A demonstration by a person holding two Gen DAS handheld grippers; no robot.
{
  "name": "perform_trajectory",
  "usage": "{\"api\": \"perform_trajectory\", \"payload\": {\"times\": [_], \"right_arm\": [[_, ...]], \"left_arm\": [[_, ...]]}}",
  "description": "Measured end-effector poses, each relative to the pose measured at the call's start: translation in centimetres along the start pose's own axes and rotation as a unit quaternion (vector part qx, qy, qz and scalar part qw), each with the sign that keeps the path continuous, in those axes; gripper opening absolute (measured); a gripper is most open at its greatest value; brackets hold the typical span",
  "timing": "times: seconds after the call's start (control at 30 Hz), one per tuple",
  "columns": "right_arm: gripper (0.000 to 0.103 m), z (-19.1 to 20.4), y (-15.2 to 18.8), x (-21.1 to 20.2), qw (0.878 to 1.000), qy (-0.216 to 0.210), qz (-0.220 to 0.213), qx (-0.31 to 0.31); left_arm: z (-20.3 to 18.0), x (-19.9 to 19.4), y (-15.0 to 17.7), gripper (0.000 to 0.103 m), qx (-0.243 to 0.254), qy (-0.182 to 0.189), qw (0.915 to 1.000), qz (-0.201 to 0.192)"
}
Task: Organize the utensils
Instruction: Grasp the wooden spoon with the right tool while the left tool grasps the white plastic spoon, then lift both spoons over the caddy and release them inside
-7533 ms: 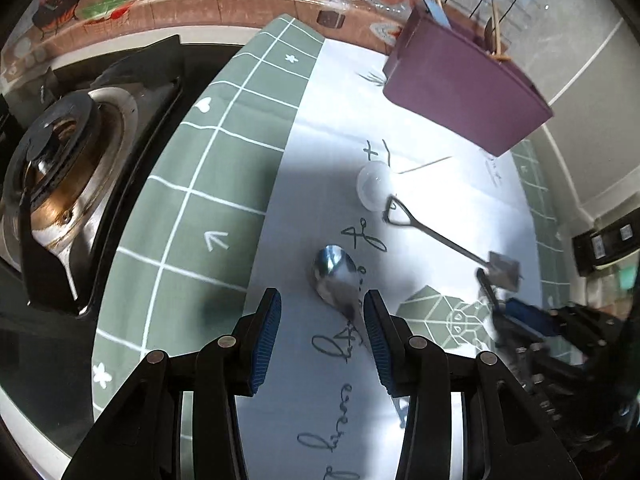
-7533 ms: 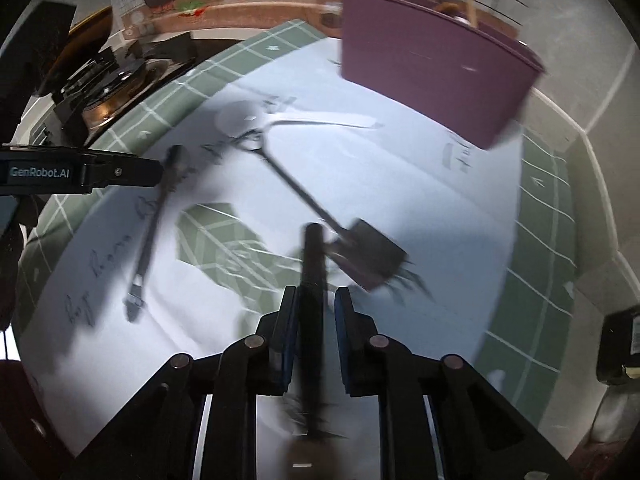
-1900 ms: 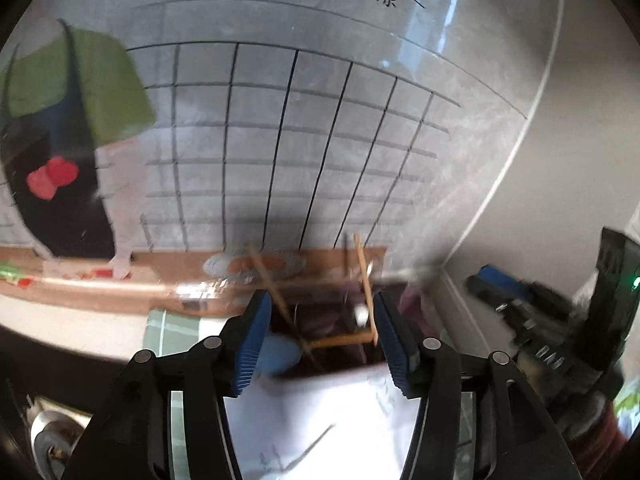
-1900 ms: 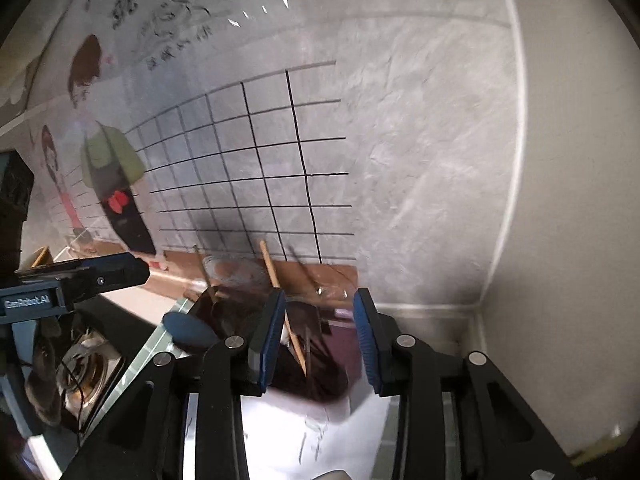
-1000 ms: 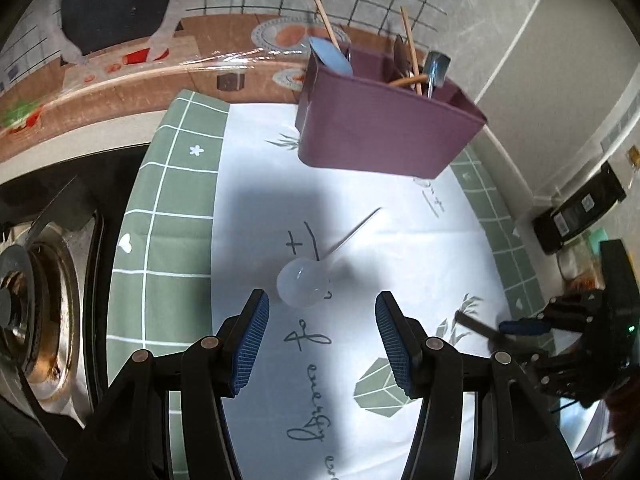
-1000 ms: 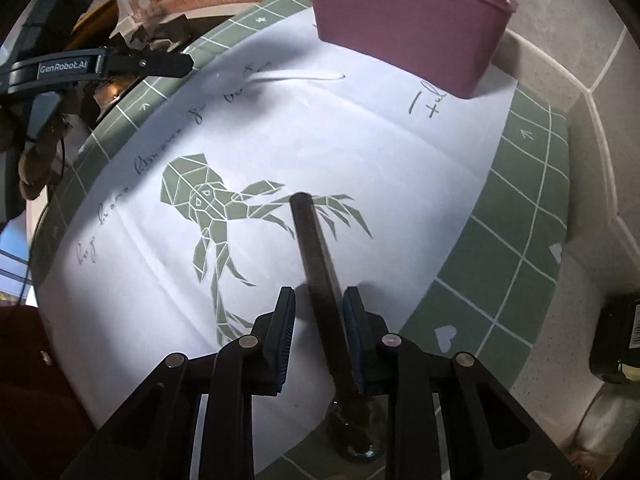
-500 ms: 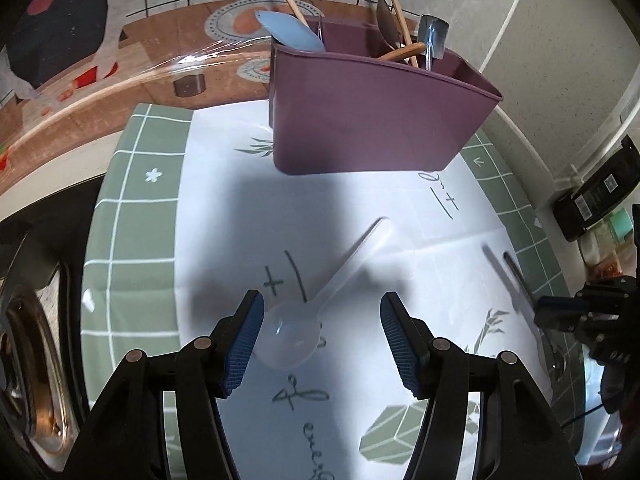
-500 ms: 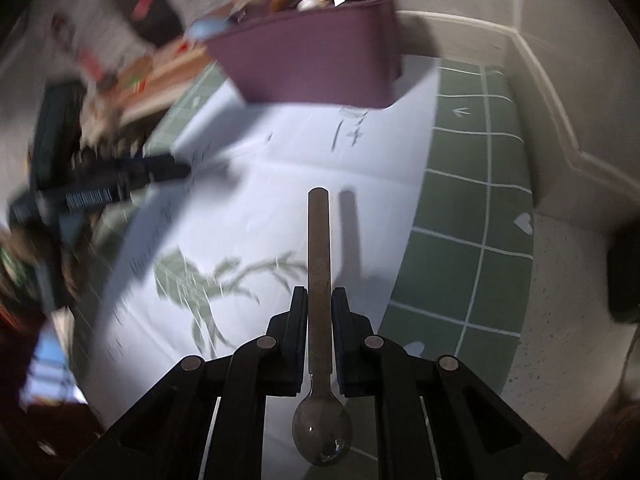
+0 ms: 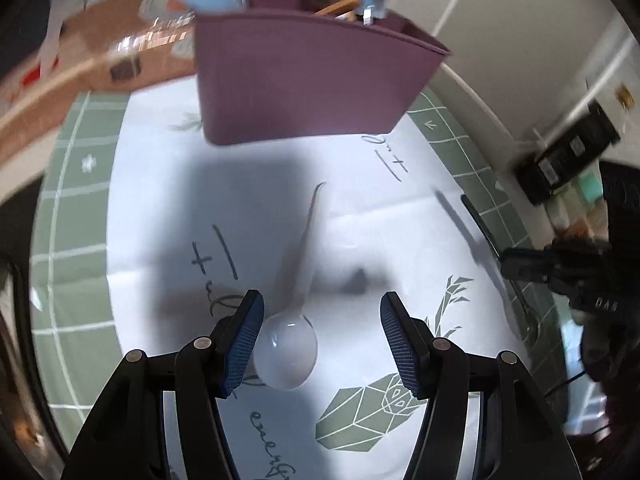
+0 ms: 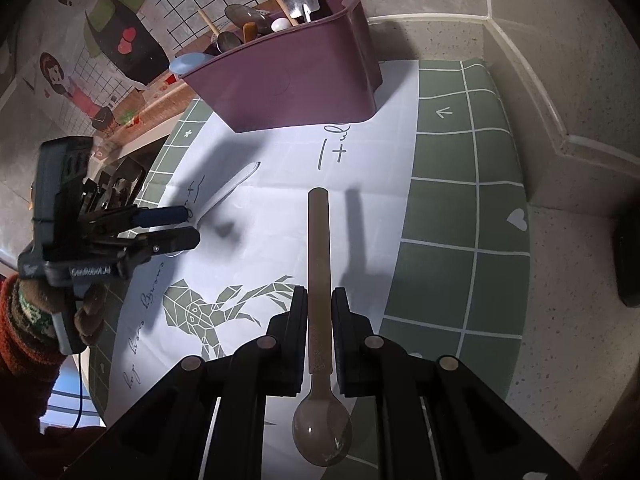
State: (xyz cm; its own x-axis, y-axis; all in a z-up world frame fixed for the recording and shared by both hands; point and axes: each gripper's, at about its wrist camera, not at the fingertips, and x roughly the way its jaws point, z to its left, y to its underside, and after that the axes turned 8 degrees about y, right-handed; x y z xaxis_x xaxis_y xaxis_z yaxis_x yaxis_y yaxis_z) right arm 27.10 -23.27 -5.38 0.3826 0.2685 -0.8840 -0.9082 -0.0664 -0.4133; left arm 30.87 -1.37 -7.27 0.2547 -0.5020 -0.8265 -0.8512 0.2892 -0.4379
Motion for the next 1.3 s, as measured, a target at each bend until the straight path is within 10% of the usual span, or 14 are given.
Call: {"api": "perform_trajectory", "payload": {"times": [0.2, 0.5, 0.6, 1.03, 1.3], "right_arm": [[0.011, 0.8, 0.1, 0.1, 1.000, 0.003, -0.002, -0.013], [0.011, 1.7, -0.2, -1.0, 0.999, 0.012, -0.033, -0.020], [0.011, 1.9, -0.2, -1.4, 0.999, 0.018, -0.042, -0.020], [0.011, 3.1, -0.4, -2.8, 0.997, 0.030, -0.072, -0.030], [0.011, 4.5, -4.6, -11.6, 0.975, 0.015, -0.221, -0.018]], "left_arm": [[0.1, 0.8, -1.8, 0.031, 0.001, -0.041, 0.9991, 0.012], [-0.7, 3.5, -4.5, 0.027, 0.019, -0.078, 0.9945, 0.067], [-1.0, 3.6, -4.7, 0.009, 0.021, -0.086, 0.9941, 0.064], [-1.9, -3.1, -0.4, 0.009, -0.071, -0.036, 0.9943, -0.070], [-5.6, -16.8, -3.4, 0.009, -0.049, -0.028, 0.9617, -0.268]]}}
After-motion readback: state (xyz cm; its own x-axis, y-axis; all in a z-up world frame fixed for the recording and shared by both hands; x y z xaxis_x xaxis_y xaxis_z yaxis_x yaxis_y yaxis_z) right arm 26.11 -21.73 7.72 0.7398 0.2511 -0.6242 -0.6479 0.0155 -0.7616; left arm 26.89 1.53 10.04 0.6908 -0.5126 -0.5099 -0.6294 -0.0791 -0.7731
